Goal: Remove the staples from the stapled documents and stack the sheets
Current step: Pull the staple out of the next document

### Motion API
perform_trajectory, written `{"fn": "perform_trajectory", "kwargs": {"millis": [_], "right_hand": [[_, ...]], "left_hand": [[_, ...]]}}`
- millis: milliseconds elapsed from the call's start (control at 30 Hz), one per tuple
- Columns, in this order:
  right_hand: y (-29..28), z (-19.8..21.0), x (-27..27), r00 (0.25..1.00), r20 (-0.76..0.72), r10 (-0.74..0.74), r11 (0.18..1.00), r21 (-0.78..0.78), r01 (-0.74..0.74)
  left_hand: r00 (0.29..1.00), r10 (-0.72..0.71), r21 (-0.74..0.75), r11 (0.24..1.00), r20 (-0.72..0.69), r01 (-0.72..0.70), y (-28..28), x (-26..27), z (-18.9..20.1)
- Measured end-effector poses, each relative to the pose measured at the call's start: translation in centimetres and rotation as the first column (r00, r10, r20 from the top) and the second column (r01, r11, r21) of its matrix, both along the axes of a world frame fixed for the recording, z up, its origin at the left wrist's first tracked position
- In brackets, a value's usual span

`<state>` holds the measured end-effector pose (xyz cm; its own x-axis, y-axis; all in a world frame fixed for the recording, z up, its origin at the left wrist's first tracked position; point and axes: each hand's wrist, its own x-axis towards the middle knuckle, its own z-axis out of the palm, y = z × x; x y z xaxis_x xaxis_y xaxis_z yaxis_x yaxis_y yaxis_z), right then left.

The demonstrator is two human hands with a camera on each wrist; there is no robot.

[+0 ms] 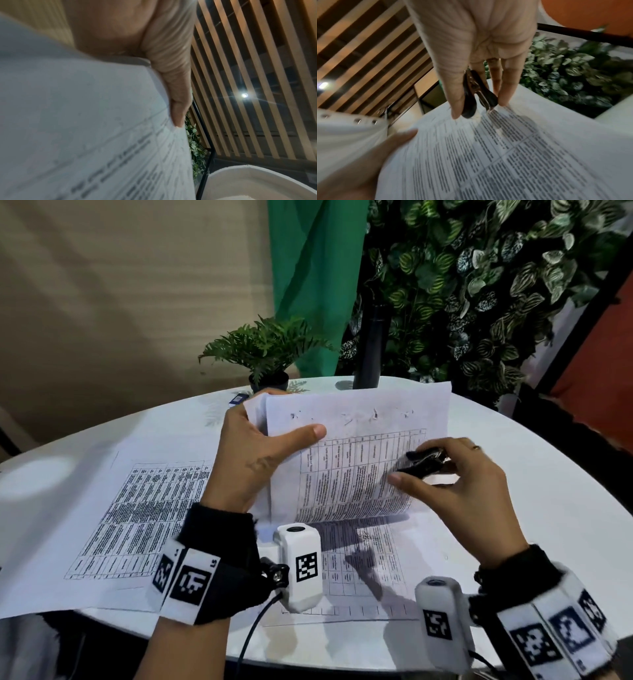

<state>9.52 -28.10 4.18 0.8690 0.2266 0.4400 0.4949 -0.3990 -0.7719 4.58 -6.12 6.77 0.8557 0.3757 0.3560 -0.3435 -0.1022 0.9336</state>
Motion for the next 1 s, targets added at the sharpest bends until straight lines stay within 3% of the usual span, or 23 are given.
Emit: {"fn": "perform_trajectory", "kwargs": {"millis": [100, 233, 367, 500, 567, 633, 733, 800, 900, 1000], "right_hand": [[-0.5, 0.2, 1.2, 0.976, -0.181, 0.121, 0.967, 0.244, -0.075], [-1.0, 0.4, 2.3, 0.861, -0.363, 0.356, 0.869, 0.468, -0.162], [-1.7, 0.6, 2.3, 0.835, -0.369, 0.408, 0.826, 0.538, -0.165], [-2.1, 0.6, 1.9, 0.837, -0.363, 0.410, 0.815, 0.559, -0.157], [-2.2, 0.6, 1.8, 0.837, -0.367, 0.406, 0.817, 0.556, -0.153], [-2.3, 0.6, 1.7, 0.833, -0.370, 0.411, 0.819, 0.552, -0.159], [-2.3, 0.6, 1.7, 0.829, -0.368, 0.422, 0.821, 0.543, -0.177], [-2.3, 0.5, 1.7, 0.830, -0.363, 0.424, 0.820, 0.542, -0.182], [-2.4, 0.3, 1.7, 0.827, -0.358, 0.433, 0.813, 0.552, -0.186], [-2.5, 0.1, 1.8, 0.826, -0.345, 0.446, 0.803, 0.562, -0.199]], "left_hand": [[1.000, -0.016, 0.001, 1.000, -0.010, 0.016, 0.5, -0.1, 0.0], [0.999, -0.024, -0.007, 1.000, -0.031, 0.024, 1.3, -0.2, -0.1], [0.999, 0.030, -0.010, 1.000, 0.035, -0.030, 1.7, -0.3, 0.3], [0.979, 0.181, 0.070, 0.980, 0.095, -0.188, 3.3, -0.8, 0.9], [0.953, 0.274, 0.168, 0.941, 0.130, -0.293, 3.7, -1.1, 1.6], [0.948, 0.260, 0.383, 0.870, 0.183, -0.312, 3.1, -0.9, 2.5], [0.975, 0.200, 0.749, 0.630, 0.099, -0.205, 1.1, 0.0, 4.3], [0.978, 0.203, 0.827, 0.557, -0.045, -0.077, 0.4, 1.2, 5.1], [0.975, 0.107, 0.790, 0.606, -0.195, 0.091, 0.4, 2.4, 5.8], [0.956, 0.005, 0.763, 0.605, -0.292, 0.229, 0.6, 2.6, 6.4]]}}
